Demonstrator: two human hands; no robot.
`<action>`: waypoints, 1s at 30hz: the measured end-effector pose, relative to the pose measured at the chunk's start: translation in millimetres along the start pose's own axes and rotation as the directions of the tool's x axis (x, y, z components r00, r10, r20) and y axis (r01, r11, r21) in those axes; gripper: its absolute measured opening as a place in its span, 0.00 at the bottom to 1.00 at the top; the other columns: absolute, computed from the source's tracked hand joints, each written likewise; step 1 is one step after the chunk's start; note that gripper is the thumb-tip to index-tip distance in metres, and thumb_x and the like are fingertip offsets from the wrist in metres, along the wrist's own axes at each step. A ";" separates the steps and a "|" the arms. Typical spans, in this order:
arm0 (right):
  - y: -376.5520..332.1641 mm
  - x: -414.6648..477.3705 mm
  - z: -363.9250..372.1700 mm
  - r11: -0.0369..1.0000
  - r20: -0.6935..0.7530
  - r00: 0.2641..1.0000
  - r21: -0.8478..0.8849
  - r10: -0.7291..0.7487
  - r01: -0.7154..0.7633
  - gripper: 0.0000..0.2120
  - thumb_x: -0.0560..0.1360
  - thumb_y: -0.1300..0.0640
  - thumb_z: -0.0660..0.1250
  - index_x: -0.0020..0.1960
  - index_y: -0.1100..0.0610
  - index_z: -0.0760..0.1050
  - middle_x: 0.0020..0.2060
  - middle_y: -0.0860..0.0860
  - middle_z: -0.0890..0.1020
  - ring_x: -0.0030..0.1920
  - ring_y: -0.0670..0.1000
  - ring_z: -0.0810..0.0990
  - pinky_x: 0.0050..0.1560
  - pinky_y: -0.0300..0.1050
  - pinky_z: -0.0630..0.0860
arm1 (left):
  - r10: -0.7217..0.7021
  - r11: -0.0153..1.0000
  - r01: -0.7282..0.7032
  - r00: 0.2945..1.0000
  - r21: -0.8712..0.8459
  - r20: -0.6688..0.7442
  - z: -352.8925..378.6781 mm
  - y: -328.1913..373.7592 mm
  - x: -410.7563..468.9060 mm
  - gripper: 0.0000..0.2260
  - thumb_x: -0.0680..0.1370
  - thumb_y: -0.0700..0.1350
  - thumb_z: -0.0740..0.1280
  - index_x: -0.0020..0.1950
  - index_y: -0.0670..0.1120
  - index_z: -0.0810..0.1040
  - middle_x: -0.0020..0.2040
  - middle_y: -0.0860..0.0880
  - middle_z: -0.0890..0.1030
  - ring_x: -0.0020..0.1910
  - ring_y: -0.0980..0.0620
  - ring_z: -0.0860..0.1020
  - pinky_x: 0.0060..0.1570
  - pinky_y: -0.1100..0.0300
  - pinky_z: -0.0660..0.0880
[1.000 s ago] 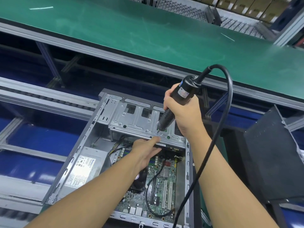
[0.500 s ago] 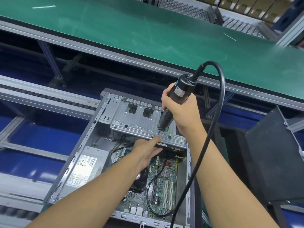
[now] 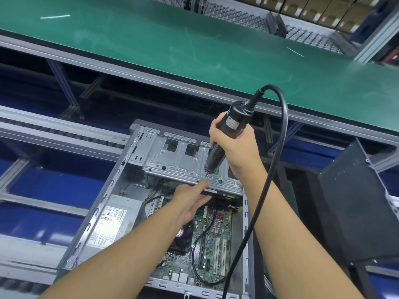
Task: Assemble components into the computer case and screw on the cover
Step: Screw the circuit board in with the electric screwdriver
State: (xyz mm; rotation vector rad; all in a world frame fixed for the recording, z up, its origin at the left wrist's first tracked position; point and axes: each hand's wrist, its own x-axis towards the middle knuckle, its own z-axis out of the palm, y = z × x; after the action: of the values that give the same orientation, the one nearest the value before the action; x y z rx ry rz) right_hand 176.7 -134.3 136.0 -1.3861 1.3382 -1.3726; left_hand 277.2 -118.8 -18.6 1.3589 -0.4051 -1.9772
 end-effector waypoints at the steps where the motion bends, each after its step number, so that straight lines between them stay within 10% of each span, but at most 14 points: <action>1: -2.2 -1.0 -2.0 1.000 0.000 1.000 0.016 -0.021 0.021 0.03 0.75 0.69 0.69 0.47 0.65 0.76 0.35 0.53 0.78 0.37 0.49 0.77 0.45 0.44 0.79 | -0.003 1.000 0.003 1.000 0.007 -0.001 0.0 0.3 -0.7 0.28 0.70 0.41 0.78 0.57 0.44 0.62 0.48 0.40 0.74 0.44 0.50 0.79 0.60 0.50 0.79; 7: -35.0 -2.4 -25.2 0.974 -0.060 0.979 0.109 -0.195 0.200 0.18 0.72 0.70 0.68 0.42 0.46 0.78 0.37 0.55 0.77 0.36 0.53 0.75 0.43 0.44 0.77 | -0.012 1.000 0.012 1.000 -0.012 0.013 8.0 7.2 -10.4 0.17 0.73 0.45 0.76 0.50 0.39 0.70 0.49 0.46 0.76 0.44 0.48 0.79 0.49 0.53 0.82; 14: -47.0 -46.1 -53.7 0.963 -0.173 0.961 0.124 -0.217 0.240 0.15 0.72 0.71 0.68 0.44 0.51 0.77 0.38 0.55 0.77 0.37 0.55 0.74 0.45 0.49 0.76 | 0.046 0.997 -0.043 0.998 0.068 -0.043 12.0 8.2 -21.5 0.34 0.75 0.49 0.75 0.73 0.37 0.62 0.72 0.36 0.66 0.43 0.50 0.76 0.60 0.47 0.78; 18: -43.4 -80.3 -75.1 0.965 -0.273 0.944 0.130 -0.186 0.228 0.14 0.72 0.73 0.67 0.47 0.55 0.75 0.38 0.52 0.79 0.36 0.55 0.74 0.44 0.46 0.76 | 0.037 0.949 -0.033 0.999 0.314 -0.006 8.9 -9.6 -30.7 0.31 0.76 0.59 0.70 0.69 0.39 0.68 0.53 0.44 0.78 0.46 0.50 0.78 0.65 0.45 0.73; 21: -41.0 -109.3 -93.1 0.964 -0.350 0.920 0.126 -0.178 0.235 0.14 0.72 0.71 0.68 0.46 0.52 0.77 0.39 0.51 0.80 0.35 0.56 0.74 0.43 0.48 0.76 | 0.116 0.886 -0.113 0.993 0.450 0.021 7.8 -26.8 -52.0 0.16 0.79 0.58 0.64 0.44 0.45 0.72 0.35 0.49 0.72 0.33 0.51 0.69 0.39 0.54 0.72; 26: -30.7 -155.8 -119.2 0.958 -0.440 0.879 0.120 -0.183 0.260 0.17 0.70 0.69 0.68 0.45 0.46 0.79 0.38 0.53 0.79 0.38 0.59 0.72 0.47 0.57 0.71 | 0.403 0.625 -0.520 0.854 0.583 0.329 31.1 -39.3 -80.7 0.14 0.79 0.52 0.60 0.36 0.48 0.67 0.30 0.51 0.69 0.28 0.53 0.65 0.33 0.59 0.63; 30: -18.6 -193.6 -143.7 0.953 -0.491 0.856 0.149 -0.161 0.264 0.18 0.68 0.71 0.68 0.45 0.48 0.79 0.39 0.54 0.78 0.38 0.58 0.73 0.47 0.55 0.72 | 0.352 0.456 -0.678 0.733 0.577 0.582 71.3 -50.7 -100.0 0.11 0.78 0.52 0.62 0.38 0.49 0.73 0.30 0.56 0.76 0.26 0.58 0.70 0.27 0.68 0.67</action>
State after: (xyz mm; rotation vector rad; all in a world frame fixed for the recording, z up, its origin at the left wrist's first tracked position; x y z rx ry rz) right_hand 63.4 79.3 137.6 -1.1166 1.3095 -2.0446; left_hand 215.1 -22.5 48.6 1.0342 -1.8268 -1.5108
